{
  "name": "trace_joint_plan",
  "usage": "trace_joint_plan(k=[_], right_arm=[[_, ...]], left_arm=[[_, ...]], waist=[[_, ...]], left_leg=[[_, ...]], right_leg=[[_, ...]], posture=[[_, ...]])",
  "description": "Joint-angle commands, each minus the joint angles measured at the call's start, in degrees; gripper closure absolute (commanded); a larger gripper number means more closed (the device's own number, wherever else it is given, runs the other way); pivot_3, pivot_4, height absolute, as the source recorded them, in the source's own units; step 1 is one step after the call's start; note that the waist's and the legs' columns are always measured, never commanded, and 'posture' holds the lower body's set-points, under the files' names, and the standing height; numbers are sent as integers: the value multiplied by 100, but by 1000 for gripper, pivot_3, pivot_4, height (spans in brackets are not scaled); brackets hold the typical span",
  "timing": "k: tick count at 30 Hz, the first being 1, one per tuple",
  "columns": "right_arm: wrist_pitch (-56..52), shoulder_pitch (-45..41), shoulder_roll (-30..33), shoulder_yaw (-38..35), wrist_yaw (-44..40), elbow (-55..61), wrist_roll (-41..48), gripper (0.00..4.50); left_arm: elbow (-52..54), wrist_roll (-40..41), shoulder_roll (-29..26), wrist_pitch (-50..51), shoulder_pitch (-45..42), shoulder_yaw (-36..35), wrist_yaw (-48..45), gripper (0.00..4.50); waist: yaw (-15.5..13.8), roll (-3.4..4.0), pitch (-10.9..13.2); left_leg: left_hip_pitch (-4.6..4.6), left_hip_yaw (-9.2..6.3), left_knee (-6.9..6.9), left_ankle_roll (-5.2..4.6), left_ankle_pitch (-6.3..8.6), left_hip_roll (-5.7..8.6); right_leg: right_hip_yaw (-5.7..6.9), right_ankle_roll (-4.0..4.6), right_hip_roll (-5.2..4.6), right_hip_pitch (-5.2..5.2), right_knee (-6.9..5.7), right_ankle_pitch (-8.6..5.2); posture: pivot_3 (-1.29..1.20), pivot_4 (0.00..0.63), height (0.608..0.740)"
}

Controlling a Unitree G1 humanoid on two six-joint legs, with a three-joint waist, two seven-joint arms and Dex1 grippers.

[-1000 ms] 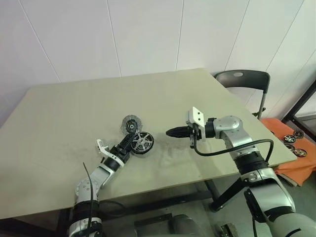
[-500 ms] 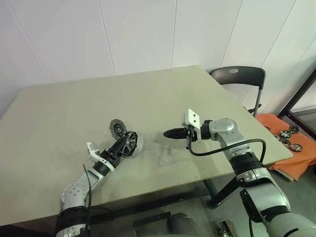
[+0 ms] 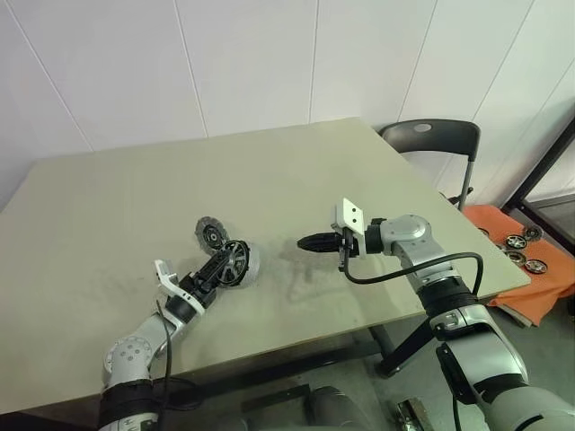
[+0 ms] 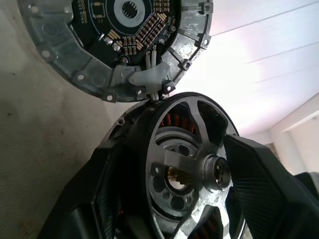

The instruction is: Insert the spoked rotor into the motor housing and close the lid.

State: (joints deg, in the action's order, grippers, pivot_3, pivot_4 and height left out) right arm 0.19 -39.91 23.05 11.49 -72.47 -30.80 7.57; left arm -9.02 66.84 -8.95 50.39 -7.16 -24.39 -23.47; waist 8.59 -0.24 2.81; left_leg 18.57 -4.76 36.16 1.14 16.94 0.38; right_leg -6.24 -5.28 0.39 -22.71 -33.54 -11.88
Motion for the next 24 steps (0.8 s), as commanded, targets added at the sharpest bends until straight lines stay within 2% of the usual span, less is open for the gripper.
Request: trace_joint_plan(k=[1,10,15,21,24], right_arm=[[119,-126,-3,-68,0,38,37,4500],[143,-100,-54,-43,63,3,12,4500],[165,-106,-43,-40,61,-19,4,4500],[142,-135,-60,-49,47,0,36,4500],[-42,-233,-140,-100,39,83,159,4500]], left_arm=[[422,173,-24,118,-265,14,159,1252],[481,230,67,239,-343,68,284,1252],[550,292,-19,317,-301,8,296,1252],[1036,529,-412,510,-80,-142,181,1252],[1481,520,-868,438,102,-240,-85,1252]], waist=[[-16,-8,5],[-185,-13,11],[-187,-14,11],[-193,-14,11],[-183,-13,11]], left_leg=[[4,0,1,0,0,0],[13,0,2,0,-1,2],[41,0,9,2,-2,4],[81,-3,11,6,-5,3],[81,-3,10,6,-5,3]], right_leg=[[0,0,-1,-3,0,0],[1,0,-2,-11,0,1],[1,0,-5,-28,3,1],[1,-2,-5,-75,-13,6],[2,0,-5,-76,-14,5]], posture=[[0,0,740],[0,0,740],[0,0,740],[0,0,740],[0,0,740]])
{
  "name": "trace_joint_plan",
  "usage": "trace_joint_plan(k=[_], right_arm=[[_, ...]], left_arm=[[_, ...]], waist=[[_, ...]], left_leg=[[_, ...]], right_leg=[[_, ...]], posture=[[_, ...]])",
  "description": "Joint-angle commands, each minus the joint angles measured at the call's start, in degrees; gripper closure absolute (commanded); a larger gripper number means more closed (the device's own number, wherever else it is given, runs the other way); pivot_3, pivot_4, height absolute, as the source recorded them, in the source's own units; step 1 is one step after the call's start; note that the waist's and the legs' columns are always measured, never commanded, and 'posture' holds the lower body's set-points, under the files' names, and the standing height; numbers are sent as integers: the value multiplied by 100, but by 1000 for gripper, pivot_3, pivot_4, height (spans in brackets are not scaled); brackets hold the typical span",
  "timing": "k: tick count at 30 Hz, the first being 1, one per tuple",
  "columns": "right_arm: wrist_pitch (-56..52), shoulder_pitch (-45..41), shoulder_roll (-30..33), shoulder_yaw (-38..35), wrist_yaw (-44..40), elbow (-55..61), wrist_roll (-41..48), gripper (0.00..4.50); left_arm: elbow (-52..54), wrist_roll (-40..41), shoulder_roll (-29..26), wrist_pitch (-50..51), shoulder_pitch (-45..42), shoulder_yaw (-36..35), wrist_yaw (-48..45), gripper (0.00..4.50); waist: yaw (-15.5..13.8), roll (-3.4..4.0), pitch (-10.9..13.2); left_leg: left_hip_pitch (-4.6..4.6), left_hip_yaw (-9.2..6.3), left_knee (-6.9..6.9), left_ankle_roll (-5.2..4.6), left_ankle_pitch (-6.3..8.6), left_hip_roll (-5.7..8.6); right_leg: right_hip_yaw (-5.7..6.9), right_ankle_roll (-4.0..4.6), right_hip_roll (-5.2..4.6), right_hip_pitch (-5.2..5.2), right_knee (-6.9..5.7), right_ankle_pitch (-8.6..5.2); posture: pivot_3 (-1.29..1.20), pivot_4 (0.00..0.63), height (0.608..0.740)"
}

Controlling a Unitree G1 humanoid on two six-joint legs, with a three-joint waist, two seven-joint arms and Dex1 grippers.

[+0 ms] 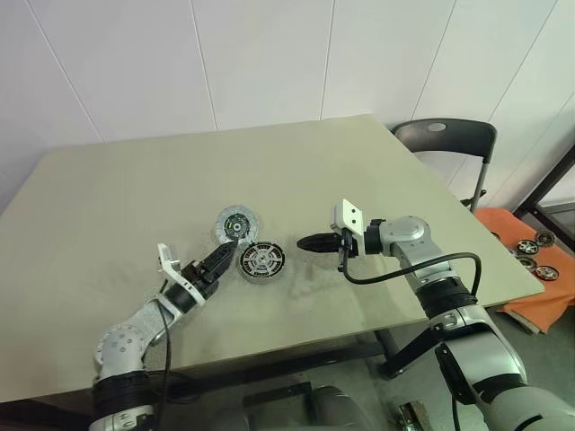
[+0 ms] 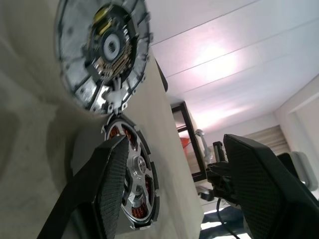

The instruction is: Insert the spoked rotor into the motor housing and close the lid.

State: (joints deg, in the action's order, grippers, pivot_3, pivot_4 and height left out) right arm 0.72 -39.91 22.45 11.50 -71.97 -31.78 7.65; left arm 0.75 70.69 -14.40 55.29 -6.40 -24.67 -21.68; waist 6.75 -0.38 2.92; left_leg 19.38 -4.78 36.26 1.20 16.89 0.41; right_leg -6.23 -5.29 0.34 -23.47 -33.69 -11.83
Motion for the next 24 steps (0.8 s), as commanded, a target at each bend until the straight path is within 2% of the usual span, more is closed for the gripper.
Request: trace_joint_plan(k=[1,6,9,12,17,24], right_arm=[[-143,-264,-104,-99,-9,198,165,4500],[-121,-426,-259,21,-72,87,84,4500],[-53,-544,-376,109,-159,-18,48,4500],[29,-719,-549,216,-277,-248,6,4500],[209,-1002,-881,291,-338,-870,-85,4500],[663,-1213,-1441,293,179,-1592,-350,4500]], left_arm=[[613,142,-457,-84,52,-251,-340,1252],[1427,-462,-1523,-203,227,139,-1152,1252],[1742,-1417,-2295,-687,435,737,-1905,1252],[1840,-2050,-2777,-1258,430,1179,-2676,1252],[1410,-2947,-3005,-2298,381,1677,-3650,1252],[1217,-3087,-2705,-2560,296,1705,-3810,1252]], waist=[[6,0,0],[8,-1,2],[24,2,4],[32,5,7],[35,11,10],[37,10,10]], left_leg=[[0,0,1,0,0,0],[-1,1,5,12,-7,1],[-3,4,2,14,-8,2],[-3,5,-1,15,-8,2],[-2,4,-1,15,-9,1],[0,3,-1,15,-9,-2]], right_leg=[[0,0,0,0,-1,-1],[1,2,-1,1,-10,-2],[0,3,-3,2,-9,-3],[0,4,-3,-1,-9,-3],[0,5,-3,-8,-20,-2],[0,10,-3,-19,-42,-2]], posture=[[0,0,740],[0,0,740],[0,0,740],[0,0,740],[0,0,740],[0,0,740]])
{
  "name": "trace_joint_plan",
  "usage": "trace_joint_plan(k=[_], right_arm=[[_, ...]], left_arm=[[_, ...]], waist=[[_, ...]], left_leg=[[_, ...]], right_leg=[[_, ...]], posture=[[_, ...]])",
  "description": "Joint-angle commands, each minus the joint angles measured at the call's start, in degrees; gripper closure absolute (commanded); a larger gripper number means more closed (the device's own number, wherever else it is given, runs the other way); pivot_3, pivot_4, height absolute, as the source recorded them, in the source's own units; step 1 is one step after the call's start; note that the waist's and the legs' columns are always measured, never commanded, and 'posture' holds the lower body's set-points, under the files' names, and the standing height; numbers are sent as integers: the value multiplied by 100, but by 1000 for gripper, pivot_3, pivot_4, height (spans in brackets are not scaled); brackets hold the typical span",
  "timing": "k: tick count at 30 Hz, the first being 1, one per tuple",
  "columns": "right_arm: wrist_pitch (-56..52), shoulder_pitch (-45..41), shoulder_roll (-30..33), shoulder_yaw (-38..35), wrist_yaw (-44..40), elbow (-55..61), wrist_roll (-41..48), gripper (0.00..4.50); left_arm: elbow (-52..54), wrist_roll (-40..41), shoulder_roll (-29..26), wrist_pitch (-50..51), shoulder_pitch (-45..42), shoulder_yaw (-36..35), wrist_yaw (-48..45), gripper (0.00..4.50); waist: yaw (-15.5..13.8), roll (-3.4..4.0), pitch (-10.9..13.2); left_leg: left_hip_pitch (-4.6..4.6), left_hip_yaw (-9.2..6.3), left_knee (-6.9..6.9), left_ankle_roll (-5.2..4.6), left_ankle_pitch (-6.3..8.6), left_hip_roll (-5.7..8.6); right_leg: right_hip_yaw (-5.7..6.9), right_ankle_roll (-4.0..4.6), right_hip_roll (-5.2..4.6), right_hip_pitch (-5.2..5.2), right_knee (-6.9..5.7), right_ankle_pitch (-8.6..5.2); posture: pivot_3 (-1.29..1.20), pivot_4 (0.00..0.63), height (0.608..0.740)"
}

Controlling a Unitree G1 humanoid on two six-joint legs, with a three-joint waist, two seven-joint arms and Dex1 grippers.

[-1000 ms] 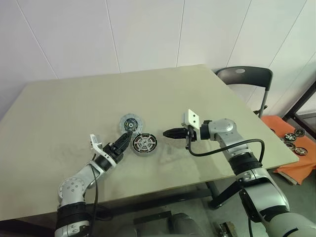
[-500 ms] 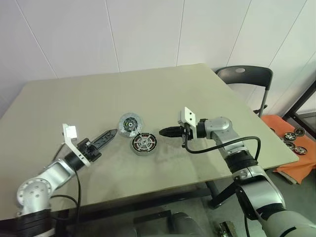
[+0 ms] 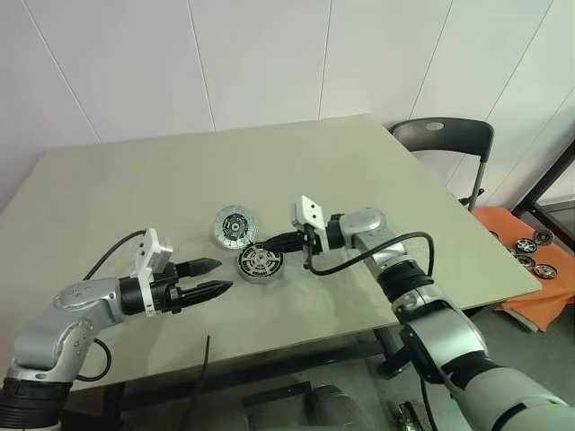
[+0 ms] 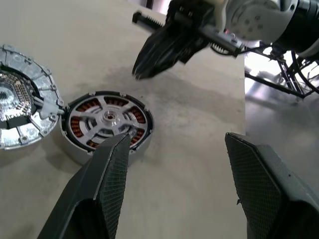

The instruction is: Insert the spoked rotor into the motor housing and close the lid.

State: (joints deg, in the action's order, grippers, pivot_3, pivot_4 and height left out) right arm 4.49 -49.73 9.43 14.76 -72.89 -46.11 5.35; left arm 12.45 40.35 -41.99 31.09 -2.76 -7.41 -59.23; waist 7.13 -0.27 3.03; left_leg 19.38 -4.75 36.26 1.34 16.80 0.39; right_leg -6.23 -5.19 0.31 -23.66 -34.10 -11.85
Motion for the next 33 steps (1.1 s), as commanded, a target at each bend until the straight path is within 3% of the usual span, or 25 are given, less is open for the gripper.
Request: trace_joint_plan(k=[1,3,17,26,30,33], right_arm=[[443,-243,-195,-23,479,-285,-229,4500],[650,-283,-259,-28,758,-482,-380,4500],[832,-337,-395,53,706,-621,-587,4500],[1104,-124,-465,265,1217,-1455,-1148,4500],[1161,-193,-446,242,1480,-1704,-1273,4500],[1072,-237,-493,30,1165,-1604,-966,4500]], left_arm=[[44,-83,85,-165,-35,-17,-53,1252],[47,-144,129,-198,5,-12,-48,1252],[48,-282,302,-269,16,-12,-34,1252],[-43,-401,416,-302,-54,-4,-56,1252],[-77,-423,422,-320,-72,-3,-75,1252],[-95,-442,424,-331,-81,-4,-94,1252]], waist=[[1,0,0],[0,0,0],[12,-1,-1],[9,-3,-4],[18,-7,-6],[7,-7,-6]], left_leg=[[0,0,0,0,0,0],[-1,-1,0,0,0,-1],[-4,-2,3,-1,0,0],[-4,-2,7,0,0,1],[-30,-3,7,0,-1,1],[-63,-3,8,0,-1,1]], right_leg=[[0,1,0,0,-1,1],[0,4,0,0,-2,3],[1,5,0,1,-11,7],[0,8,-1,4,-13,16],[1,11,1,26,-18,8],[1,1,1,55,-19,-2]], posture=[[0,0,740],[0,0,740],[0,0,740],[0,0,740],[0,0,740],[0,0,740]])
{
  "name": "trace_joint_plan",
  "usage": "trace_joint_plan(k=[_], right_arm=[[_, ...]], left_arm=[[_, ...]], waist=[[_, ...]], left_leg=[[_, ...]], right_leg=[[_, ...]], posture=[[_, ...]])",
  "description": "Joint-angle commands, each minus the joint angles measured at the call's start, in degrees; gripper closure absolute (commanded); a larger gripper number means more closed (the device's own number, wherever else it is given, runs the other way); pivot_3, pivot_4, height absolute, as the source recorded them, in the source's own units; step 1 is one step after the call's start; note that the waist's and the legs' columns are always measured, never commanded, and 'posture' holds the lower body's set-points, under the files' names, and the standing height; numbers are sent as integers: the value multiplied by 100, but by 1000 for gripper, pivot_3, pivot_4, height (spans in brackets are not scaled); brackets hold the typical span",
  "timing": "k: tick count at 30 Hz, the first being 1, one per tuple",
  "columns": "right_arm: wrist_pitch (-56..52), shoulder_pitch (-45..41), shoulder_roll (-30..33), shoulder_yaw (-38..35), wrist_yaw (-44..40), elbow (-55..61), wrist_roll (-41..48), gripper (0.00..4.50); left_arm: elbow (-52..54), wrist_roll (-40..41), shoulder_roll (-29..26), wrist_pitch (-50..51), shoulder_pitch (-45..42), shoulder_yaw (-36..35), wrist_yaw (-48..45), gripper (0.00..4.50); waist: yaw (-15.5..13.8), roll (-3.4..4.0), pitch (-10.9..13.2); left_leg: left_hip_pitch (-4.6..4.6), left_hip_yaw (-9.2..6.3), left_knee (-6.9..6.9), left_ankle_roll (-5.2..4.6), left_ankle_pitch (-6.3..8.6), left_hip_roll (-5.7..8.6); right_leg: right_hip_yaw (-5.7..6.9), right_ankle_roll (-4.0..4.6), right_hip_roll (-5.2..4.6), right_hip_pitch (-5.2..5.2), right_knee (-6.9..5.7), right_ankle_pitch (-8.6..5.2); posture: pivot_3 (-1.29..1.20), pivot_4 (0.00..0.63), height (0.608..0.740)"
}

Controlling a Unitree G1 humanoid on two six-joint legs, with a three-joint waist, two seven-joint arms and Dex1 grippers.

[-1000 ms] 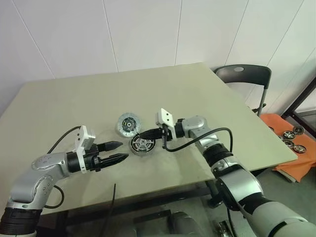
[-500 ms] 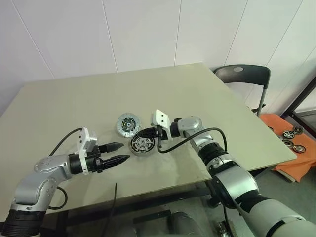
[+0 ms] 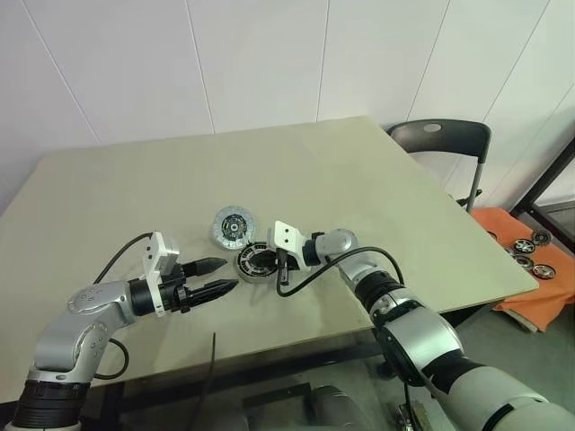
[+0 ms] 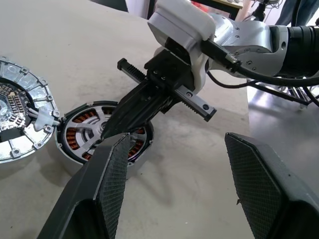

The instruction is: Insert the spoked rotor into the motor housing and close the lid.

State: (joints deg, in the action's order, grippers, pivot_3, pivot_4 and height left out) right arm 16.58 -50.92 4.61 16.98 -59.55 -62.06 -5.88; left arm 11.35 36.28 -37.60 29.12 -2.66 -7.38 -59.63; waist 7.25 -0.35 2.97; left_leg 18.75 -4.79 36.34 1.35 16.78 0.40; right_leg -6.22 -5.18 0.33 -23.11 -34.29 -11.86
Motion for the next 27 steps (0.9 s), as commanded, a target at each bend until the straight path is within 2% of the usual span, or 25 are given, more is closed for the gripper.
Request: trace_joint_plan(k=[1,7,13,17,27], right_arm=[[-255,-159,-45,-318,-337,68,337,4500],[-897,-385,-151,-799,-984,556,1009,4500],[-449,-288,-128,-439,-304,272,356,4500],[333,-120,-23,-19,434,97,-319,4500],[250,-183,-77,-295,200,25,18,4500]], left_arm=[[0,-41,-14,-139,-97,-8,-63,1252],[-95,-72,9,-174,-134,8,-96,1252],[-149,-98,74,-209,-161,39,-72,1252],[-117,-74,74,-200,-131,12,-55,1252],[-89,-41,36,-153,-92,-6,-66,1252]], waist=[[-4,1,1],[16,4,3],[0,3,2],[3,1,1],[7,0,0]], left_leg=[[-12,0,0,0,0,0],[-20,0,-5,0,0,-1],[-12,0,-12,0,0,-3],[-1,2,-12,0,0,-3],[-8,2,-8,0,0,-3]], right_leg=[[0,0,0,11,0,-1],[0,-1,2,14,1,-1],[0,3,2,5,0,-2],[0,4,1,-3,2,-3],[-1,5,2,-1,-6,-3]], posture=[[0,0,740],[0,0,740],[0,0,740],[0,0,740],[0,0,740]])
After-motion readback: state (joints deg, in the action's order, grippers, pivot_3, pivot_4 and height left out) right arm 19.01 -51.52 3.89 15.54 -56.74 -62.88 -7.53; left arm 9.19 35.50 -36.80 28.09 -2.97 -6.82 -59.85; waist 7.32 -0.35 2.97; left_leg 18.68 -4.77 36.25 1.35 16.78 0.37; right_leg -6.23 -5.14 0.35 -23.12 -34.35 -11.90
